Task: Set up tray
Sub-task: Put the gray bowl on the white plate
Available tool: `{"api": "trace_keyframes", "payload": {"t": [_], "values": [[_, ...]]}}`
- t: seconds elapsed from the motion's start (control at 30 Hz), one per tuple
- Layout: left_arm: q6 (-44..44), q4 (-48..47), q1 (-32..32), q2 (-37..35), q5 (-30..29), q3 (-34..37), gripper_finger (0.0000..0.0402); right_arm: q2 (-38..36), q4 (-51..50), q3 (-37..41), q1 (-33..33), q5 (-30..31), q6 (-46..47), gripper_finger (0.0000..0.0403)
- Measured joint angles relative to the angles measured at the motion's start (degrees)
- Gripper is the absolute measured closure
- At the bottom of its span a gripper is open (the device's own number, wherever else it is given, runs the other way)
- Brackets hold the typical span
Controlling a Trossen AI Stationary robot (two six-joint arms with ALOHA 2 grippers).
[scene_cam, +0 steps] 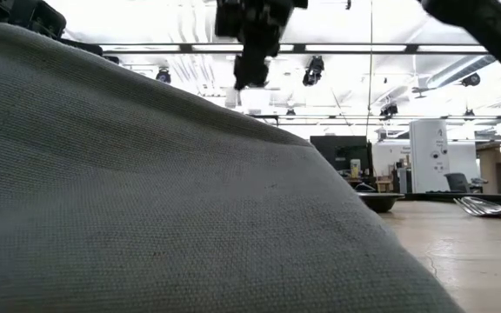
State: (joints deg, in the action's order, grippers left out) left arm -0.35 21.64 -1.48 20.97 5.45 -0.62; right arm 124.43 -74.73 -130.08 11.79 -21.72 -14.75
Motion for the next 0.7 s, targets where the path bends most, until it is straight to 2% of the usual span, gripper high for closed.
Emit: {"api": "trace_keyframes", "payload": {"t": [0.13,0.23,0.53,0.7], "values": [[0.01,-0.01,0.02,0.0,0.0,0.0,0.0294,-4.54,3.9,6.43,-3.51,0.01,0.03,0.0275],[0.0,0.01,0.02,0.0,0.0,0.0,0.0294,-9.11,8.89,14.23,-5.94,0.01,0.68,0.0276],[0.01,-0.01,0.01,0.0,0.0,0.0,0.0294,-27.45,35.64,44.36,-11.57,0.05,5.33,0.0268],[0.01,0.0,0.02,0.0,0.0,0.0,0.0294,-35.36,45.87,57.05,-13.07,0.27,6.89,0.0273]]}}
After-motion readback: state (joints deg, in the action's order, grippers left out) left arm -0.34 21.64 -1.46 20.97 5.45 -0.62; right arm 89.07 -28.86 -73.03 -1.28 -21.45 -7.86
